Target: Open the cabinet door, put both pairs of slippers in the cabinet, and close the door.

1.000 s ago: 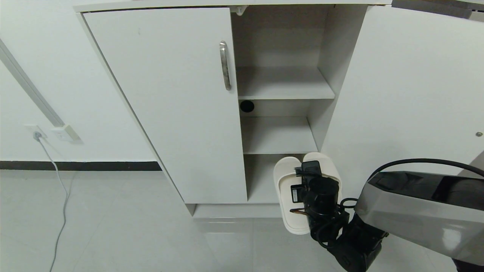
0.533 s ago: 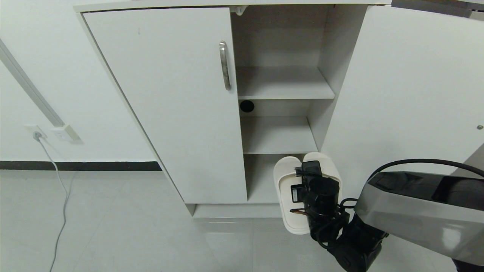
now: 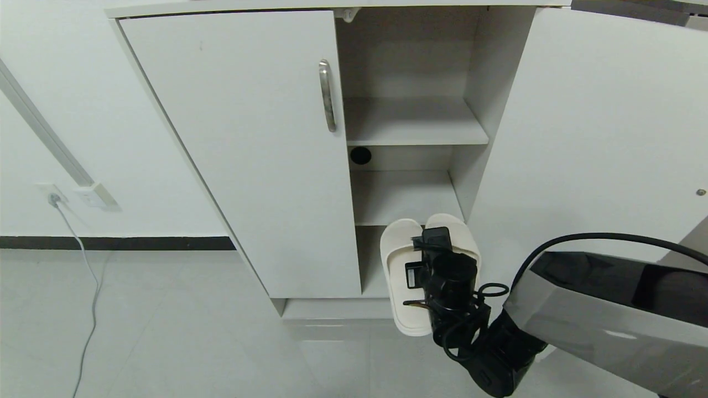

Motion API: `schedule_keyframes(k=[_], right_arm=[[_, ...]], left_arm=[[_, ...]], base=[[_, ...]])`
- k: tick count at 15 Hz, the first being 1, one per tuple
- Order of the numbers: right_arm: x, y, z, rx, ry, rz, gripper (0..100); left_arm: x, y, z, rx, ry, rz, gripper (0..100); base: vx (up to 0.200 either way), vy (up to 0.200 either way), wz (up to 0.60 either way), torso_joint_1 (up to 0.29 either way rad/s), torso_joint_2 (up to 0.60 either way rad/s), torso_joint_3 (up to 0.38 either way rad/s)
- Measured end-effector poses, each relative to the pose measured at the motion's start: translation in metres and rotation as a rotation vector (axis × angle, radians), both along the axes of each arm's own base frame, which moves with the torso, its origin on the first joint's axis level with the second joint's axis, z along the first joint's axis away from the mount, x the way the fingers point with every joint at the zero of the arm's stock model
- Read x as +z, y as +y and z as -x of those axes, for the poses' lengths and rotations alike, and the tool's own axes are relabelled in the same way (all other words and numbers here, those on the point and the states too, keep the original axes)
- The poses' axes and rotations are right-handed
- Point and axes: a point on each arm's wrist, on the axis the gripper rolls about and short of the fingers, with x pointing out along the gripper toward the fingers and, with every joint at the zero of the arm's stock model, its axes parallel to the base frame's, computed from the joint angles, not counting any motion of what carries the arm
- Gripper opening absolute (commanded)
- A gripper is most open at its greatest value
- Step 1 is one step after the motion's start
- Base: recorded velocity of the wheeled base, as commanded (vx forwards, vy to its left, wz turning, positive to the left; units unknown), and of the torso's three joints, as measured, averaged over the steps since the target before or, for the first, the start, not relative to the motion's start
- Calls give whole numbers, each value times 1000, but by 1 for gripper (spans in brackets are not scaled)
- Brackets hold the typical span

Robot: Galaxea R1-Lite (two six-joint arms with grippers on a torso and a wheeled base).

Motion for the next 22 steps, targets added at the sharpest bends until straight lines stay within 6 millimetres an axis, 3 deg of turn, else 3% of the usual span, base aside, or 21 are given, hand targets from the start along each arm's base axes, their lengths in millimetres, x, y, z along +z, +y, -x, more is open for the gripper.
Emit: schedule_keyframes(k=[5,13,22], right_arm=[[9,18,-24,3,98,-76,0],[12,13,-36,-19,79,-92,0],[19,11,-38,-22,30,-86,0]], left_arm=[[0,0,0,0,0,0,0],[0,0,0,-1,1,-3,0],[0,0,0,-1,2,-3,0]], base=[[0,0,0,0,0,0],[0,0,0,0,0,0],[200,0,0,2,4,3]])
